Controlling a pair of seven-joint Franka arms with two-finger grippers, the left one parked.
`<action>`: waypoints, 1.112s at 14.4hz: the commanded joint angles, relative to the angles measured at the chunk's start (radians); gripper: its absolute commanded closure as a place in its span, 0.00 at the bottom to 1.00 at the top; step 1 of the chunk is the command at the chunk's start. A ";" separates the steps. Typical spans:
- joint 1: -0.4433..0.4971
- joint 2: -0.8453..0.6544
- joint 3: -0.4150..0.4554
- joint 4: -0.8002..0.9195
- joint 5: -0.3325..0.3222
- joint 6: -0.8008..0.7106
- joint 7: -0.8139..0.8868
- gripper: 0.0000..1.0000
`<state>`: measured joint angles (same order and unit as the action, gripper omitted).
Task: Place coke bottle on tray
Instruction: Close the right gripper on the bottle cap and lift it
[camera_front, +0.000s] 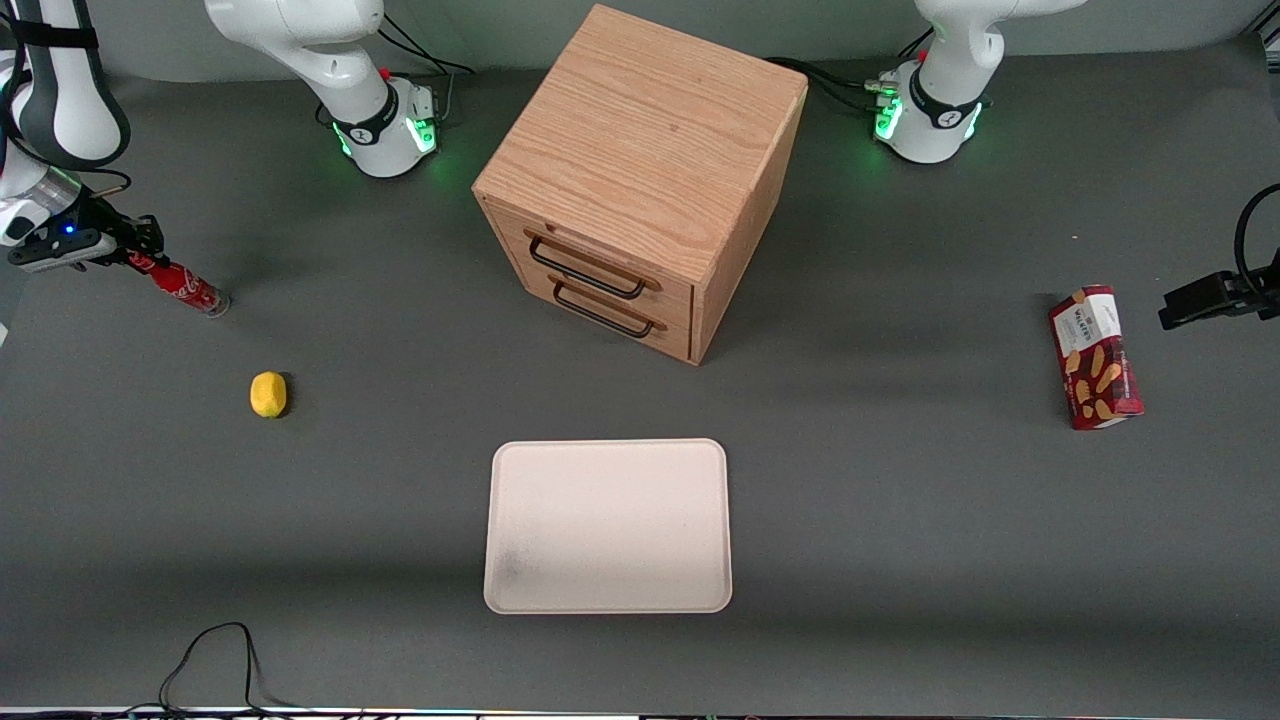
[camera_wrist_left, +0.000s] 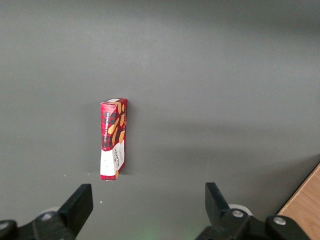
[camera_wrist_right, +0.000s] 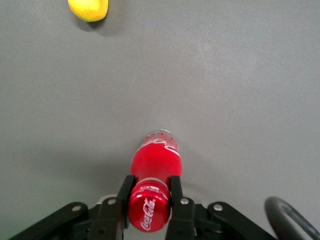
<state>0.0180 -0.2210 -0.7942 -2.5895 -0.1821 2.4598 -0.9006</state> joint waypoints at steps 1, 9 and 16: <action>0.010 0.005 -0.008 0.014 -0.011 -0.001 -0.027 0.98; 0.010 -0.018 0.131 0.349 -0.008 -0.419 -0.001 0.98; 0.011 -0.008 0.225 0.728 0.036 -0.793 0.002 0.98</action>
<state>0.0210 -0.2358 -0.5737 -1.9610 -0.1661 1.7518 -0.9039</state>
